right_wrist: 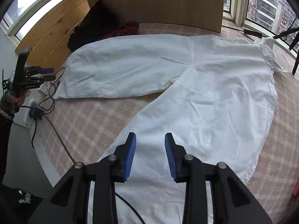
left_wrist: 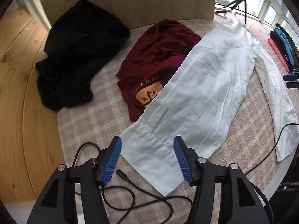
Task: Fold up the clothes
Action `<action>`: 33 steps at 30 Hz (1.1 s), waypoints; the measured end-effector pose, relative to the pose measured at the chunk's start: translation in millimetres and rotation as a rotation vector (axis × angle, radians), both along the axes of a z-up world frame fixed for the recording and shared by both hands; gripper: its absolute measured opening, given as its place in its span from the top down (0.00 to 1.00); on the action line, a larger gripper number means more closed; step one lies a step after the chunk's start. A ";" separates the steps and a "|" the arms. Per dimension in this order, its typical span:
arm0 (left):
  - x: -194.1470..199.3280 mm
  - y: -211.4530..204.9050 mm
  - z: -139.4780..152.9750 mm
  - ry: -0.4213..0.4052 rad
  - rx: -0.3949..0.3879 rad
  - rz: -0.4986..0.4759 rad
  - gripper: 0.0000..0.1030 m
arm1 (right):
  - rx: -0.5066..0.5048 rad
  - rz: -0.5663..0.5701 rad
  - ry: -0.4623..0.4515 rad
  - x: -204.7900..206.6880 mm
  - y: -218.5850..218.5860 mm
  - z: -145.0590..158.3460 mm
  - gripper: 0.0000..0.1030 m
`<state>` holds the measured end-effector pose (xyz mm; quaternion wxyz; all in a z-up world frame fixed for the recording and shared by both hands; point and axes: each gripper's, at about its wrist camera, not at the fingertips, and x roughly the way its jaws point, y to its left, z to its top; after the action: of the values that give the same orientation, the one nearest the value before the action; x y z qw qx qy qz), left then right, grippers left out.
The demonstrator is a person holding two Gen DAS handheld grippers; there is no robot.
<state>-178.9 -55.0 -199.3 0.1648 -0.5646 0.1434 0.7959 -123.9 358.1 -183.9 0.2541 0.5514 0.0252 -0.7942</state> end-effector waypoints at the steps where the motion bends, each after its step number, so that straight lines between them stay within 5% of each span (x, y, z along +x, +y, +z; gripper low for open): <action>1: -6.7 1.2 -5.0 -0.016 0.002 -0.037 0.34 | 0.007 -0.005 0.002 8.9 4.5 5.2 0.69; 7: -36.0 2.6 -34.6 -0.134 0.059 -0.175 0.34 | 0.021 -0.087 -0.042 44.1 30.2 11.4 0.69; 14: -35.8 -6.2 -45.8 -0.164 0.161 -0.175 0.36 | 0.027 -0.114 -0.120 56.2 28.5 -13.3 0.69; 19: -25.6 -12.9 -36.4 -0.171 0.152 -0.058 0.82 | 0.041 -0.087 -0.132 48.4 12.5 -24.9 0.69; 21: -15.2 -14.2 -22.2 -0.161 0.168 -0.032 0.87 | 0.034 -0.073 -0.119 44.7 7.4 -22.7 0.69; 27: 21.3 -4.1 23.9 -0.069 0.176 -0.056 0.90 | -0.015 -0.061 -0.079 28.5 -7.7 -13.5 0.69; 33: 20.6 1.6 9.2 -0.050 0.078 -0.109 0.90 | -0.015 -0.014 -0.077 23.7 -31.9 -15.5 0.69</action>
<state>-158.3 -53.3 -190.1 0.2335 -0.5689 0.1385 0.7763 -100.2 326.1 -199.4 0.2534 0.5798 0.0054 -0.7743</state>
